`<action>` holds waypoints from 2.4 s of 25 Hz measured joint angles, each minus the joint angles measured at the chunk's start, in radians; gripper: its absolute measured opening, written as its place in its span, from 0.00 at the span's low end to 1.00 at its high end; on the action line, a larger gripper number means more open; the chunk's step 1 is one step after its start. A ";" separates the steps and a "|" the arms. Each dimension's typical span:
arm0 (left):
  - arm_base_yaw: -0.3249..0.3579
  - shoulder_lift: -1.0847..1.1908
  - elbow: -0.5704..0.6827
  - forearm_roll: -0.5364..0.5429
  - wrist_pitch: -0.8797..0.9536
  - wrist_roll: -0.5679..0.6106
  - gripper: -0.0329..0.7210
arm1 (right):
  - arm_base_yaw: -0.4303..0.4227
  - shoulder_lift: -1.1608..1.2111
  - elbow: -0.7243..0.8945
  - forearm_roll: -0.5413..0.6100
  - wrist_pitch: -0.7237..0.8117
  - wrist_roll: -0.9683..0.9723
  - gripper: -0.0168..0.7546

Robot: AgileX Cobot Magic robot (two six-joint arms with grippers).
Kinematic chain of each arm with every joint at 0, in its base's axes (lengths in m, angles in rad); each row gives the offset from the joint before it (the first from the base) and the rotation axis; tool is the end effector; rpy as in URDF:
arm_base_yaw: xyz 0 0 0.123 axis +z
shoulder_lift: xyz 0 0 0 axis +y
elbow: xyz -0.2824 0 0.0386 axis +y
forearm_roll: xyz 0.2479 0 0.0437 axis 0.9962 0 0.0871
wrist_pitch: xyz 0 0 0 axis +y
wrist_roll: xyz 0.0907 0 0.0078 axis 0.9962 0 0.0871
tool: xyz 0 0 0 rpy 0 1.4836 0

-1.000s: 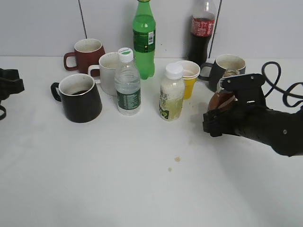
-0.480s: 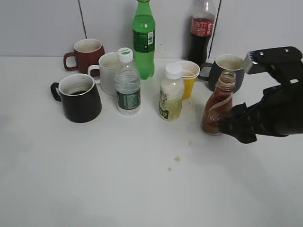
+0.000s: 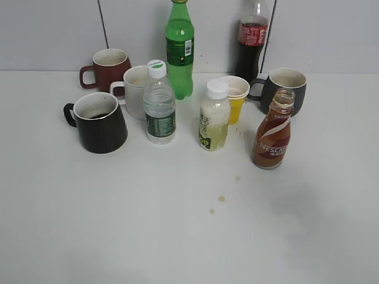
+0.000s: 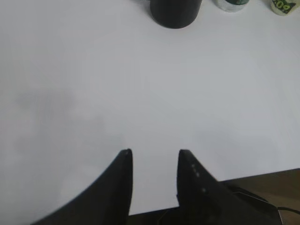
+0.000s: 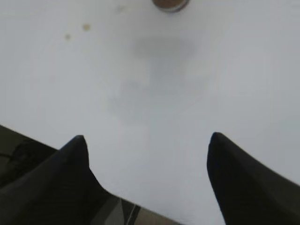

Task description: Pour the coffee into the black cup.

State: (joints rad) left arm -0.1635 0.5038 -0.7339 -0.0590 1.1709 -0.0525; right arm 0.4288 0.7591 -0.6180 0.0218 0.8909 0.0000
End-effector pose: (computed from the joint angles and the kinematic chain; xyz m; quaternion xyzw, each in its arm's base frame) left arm 0.0608 -0.0150 0.3237 0.0507 0.9346 -0.0671 0.3456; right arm 0.1144 0.0540 0.2799 -0.1986 0.9304 0.0754 0.2987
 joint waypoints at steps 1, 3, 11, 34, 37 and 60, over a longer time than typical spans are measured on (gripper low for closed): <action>0.000 -0.032 0.000 0.004 0.017 0.000 0.38 | 0.000 -0.044 0.000 -0.008 0.048 0.007 0.78; 0.000 -0.086 0.001 0.006 0.030 0.000 0.38 | 0.000 -0.153 0.000 -0.022 0.146 0.012 0.78; 0.000 -0.259 0.149 0.033 0.029 0.000 0.38 | 0.000 -0.560 0.062 -0.032 0.258 0.018 0.78; 0.000 -0.279 0.198 0.065 -0.115 0.000 0.38 | 0.000 -0.769 0.110 -0.030 0.151 0.019 0.78; 0.000 -0.279 0.198 0.065 -0.115 0.000 0.38 | -0.008 -0.769 0.110 -0.022 0.151 0.019 0.78; 0.105 -0.510 0.198 0.059 -0.119 0.000 0.38 | -0.391 -0.769 0.110 -0.016 0.150 0.019 0.78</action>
State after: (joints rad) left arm -0.0580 -0.0066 -0.5356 0.0000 1.0522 -0.0525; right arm 0.0380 -0.0096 -0.5078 0.0062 1.0410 0.0192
